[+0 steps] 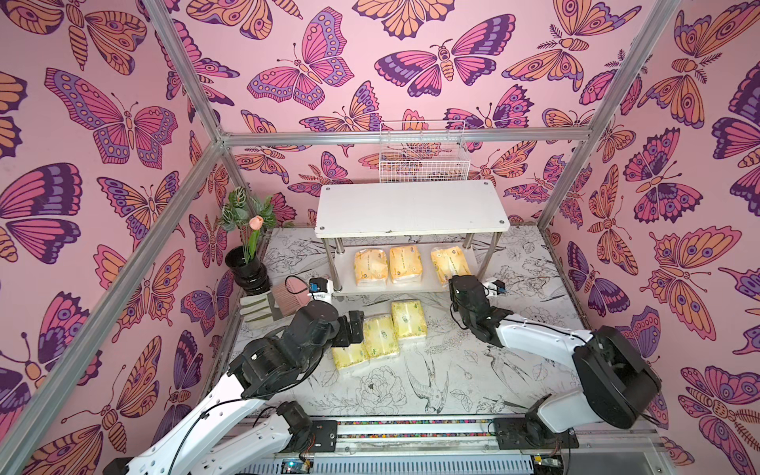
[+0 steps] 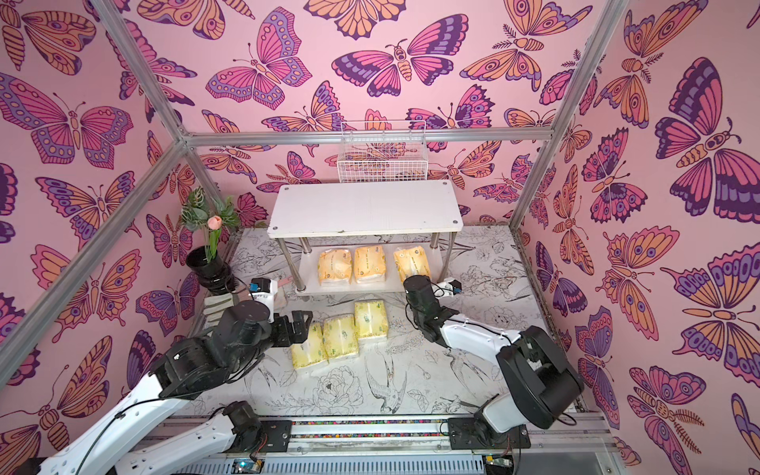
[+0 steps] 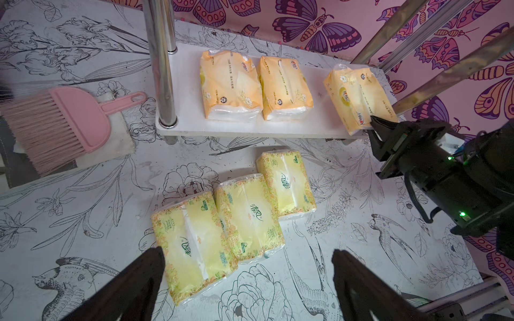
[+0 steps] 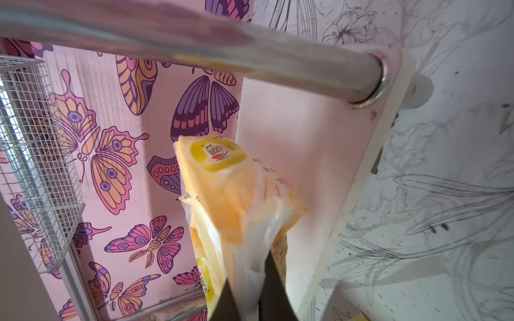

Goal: Place the tissue boxes on the shelf by color
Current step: Place a box of tissues on the shelf.

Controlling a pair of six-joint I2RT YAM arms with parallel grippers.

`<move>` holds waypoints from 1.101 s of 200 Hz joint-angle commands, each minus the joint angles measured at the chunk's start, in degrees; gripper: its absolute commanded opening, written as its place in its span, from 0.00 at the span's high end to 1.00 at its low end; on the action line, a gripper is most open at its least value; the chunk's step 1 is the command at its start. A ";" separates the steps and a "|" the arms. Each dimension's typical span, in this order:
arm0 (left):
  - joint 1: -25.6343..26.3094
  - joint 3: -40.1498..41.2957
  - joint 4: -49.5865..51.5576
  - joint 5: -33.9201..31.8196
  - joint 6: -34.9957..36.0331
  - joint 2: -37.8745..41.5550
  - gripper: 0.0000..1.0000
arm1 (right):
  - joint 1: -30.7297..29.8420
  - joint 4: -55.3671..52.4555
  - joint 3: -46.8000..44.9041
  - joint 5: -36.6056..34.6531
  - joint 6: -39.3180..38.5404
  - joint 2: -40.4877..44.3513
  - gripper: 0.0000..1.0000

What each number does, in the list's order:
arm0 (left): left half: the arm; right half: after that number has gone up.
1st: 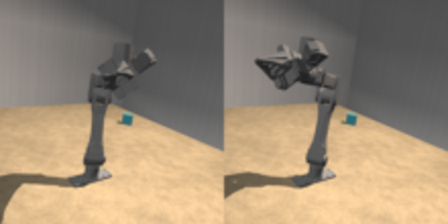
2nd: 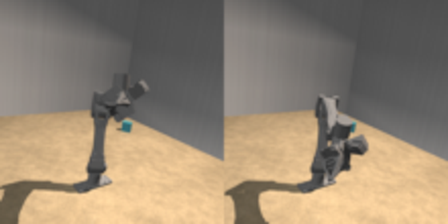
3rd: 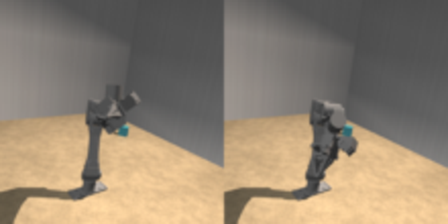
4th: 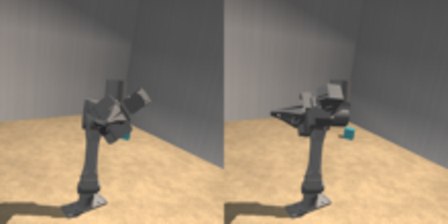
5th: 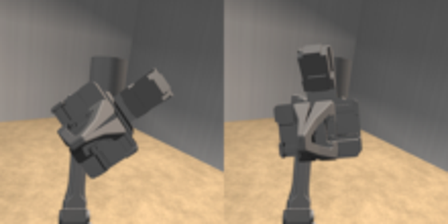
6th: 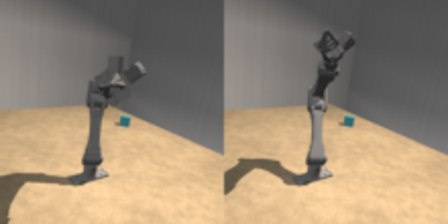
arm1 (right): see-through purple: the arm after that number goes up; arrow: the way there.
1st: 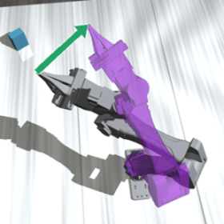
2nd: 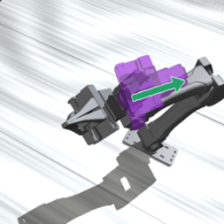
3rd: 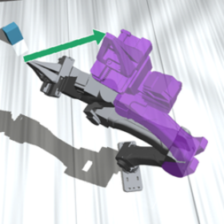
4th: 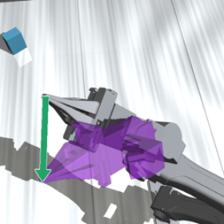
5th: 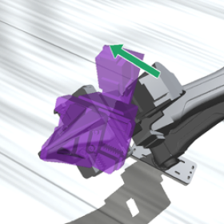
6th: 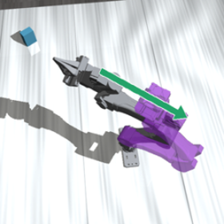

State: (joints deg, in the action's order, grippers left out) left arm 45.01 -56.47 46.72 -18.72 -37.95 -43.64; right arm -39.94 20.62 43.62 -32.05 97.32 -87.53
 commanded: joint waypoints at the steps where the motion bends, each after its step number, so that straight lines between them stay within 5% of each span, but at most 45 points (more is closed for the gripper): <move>1: -0.37 1.01 2.63 -1.22 -1.06 1.18 0.00 | -1.28 -0.24 3.59 -5.36 6.33 -3.91 1.00; 53: -0.37 0.40 3.35 -1.19 -0.98 1.63 0.00 | -1.93 -3.18 7.98 -7.94 13.61 -10.33 1.00; 220: -0.98 0.74 4.75 -1.75 -0.26 4.05 0.00 | -1.96 -5.17 12.18 -7.29 17.64 -19.82 1.00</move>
State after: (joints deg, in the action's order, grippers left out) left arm 44.51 -56.38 49.80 -19.35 -38.59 -40.18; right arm -41.95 18.70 55.20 -38.98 113.80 -105.27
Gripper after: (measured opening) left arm 0.998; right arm 0.098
